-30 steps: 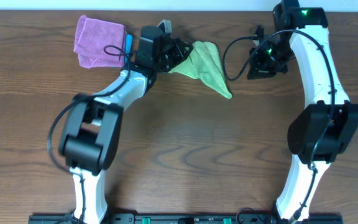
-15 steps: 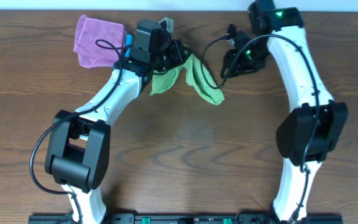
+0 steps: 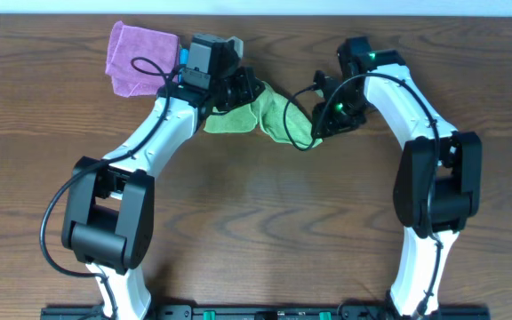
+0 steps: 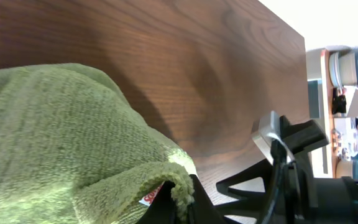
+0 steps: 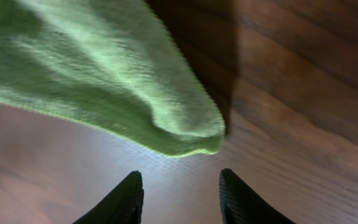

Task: Fold the cloth
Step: 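Grasp the green cloth's right edge with the right gripper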

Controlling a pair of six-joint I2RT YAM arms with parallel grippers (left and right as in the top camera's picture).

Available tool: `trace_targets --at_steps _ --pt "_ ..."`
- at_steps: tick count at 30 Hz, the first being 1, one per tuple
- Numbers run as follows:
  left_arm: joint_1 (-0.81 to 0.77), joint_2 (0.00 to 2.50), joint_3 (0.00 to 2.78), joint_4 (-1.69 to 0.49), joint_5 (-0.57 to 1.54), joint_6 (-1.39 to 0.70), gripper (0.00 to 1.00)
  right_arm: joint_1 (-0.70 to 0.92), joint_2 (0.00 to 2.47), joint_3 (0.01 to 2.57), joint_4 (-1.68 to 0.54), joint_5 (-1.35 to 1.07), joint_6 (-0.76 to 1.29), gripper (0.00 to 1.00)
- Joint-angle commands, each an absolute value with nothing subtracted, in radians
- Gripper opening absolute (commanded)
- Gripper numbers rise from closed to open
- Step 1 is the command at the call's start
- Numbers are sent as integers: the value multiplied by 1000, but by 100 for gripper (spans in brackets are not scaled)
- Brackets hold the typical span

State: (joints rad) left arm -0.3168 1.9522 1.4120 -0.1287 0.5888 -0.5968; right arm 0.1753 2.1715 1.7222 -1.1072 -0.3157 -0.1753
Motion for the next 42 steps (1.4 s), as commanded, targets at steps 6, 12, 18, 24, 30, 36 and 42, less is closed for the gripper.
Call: trace_targets --at_steps 6,12,18,24,30,36,42 --pt "-299 1952 1427 -133 604 -571 6 171 2151 1639 -1019 -332 -142 46" --pt "-299 1952 1427 -146 604 -571 6 171 2151 1620 -939 -371 -100 50" --pt "-299 1952 1427 -163 604 -571 6 172 2152 1620 -889 -397 -67 62" --pt "-297 1952 1427 -163 604 -572 6 185 2159 1619 -889 -401 -64 62" --pt "-292 1952 1427 -163 604 -572 6 211 2166 1601 -874 -400 -57 55" --pt "-281 1952 1427 -163 630 -572 6 210 2166 1587 -862 -400 -57 41" --pt "-273 1952 1427 -166 649 -572 6 210 2166 1533 -834 -400 -40 40"
